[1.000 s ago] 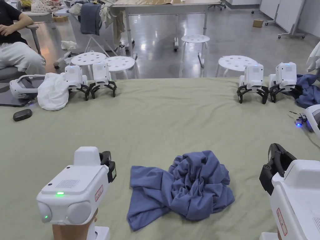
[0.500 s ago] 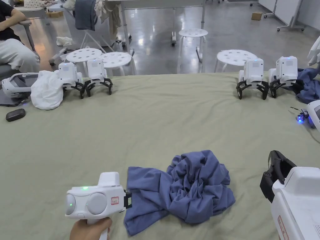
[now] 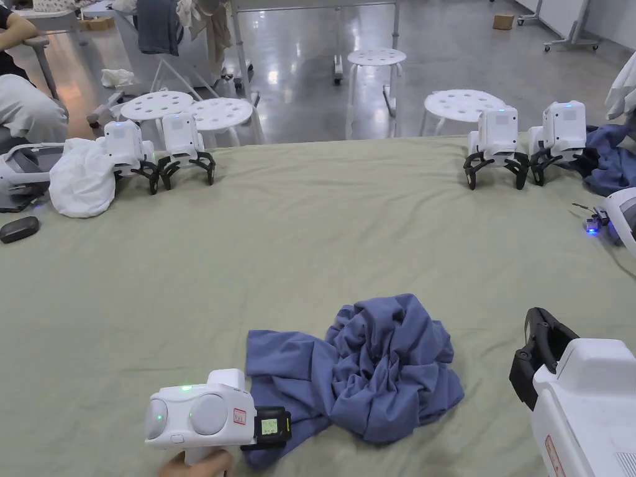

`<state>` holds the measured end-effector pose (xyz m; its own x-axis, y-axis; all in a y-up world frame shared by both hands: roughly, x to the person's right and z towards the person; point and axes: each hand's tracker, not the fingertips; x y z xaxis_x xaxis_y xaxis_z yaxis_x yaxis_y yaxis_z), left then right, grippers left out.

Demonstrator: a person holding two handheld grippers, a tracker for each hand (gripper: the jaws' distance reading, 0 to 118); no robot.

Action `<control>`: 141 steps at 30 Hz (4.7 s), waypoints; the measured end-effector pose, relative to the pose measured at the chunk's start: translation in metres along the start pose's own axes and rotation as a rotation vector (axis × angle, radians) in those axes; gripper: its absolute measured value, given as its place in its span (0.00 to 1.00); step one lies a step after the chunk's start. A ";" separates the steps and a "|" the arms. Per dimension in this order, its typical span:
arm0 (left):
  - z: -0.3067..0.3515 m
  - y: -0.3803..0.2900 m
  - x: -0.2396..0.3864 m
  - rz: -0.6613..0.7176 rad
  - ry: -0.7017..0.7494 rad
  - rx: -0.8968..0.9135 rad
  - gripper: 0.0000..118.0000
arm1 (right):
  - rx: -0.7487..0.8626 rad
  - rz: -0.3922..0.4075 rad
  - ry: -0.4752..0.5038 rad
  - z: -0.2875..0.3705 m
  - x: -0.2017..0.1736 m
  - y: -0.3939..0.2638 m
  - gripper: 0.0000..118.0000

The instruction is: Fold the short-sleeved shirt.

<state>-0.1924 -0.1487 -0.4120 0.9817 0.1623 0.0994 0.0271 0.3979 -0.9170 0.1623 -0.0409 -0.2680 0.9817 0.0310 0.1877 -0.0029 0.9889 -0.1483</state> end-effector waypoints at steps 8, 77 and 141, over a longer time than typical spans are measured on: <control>0.009 0.000 0.017 -0.149 0.060 -0.001 0.41 | -0.008 -0.009 -0.002 -0.002 0.002 -0.002 0.04; 0.079 0.031 -0.013 -0.047 -0.107 0.261 0.00 | -0.450 -0.060 0.261 -0.178 0.024 0.058 0.05; 0.098 0.181 -0.060 -0.076 0.142 0.369 0.00 | -0.516 -0.060 0.111 -0.235 0.066 0.078 0.05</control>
<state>-0.2649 0.0015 -0.5459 0.9965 0.0038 0.0831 0.0561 0.7060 -0.7060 0.2713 0.0038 -0.4954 0.9917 -0.0665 0.1102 0.1200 0.7878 -0.6041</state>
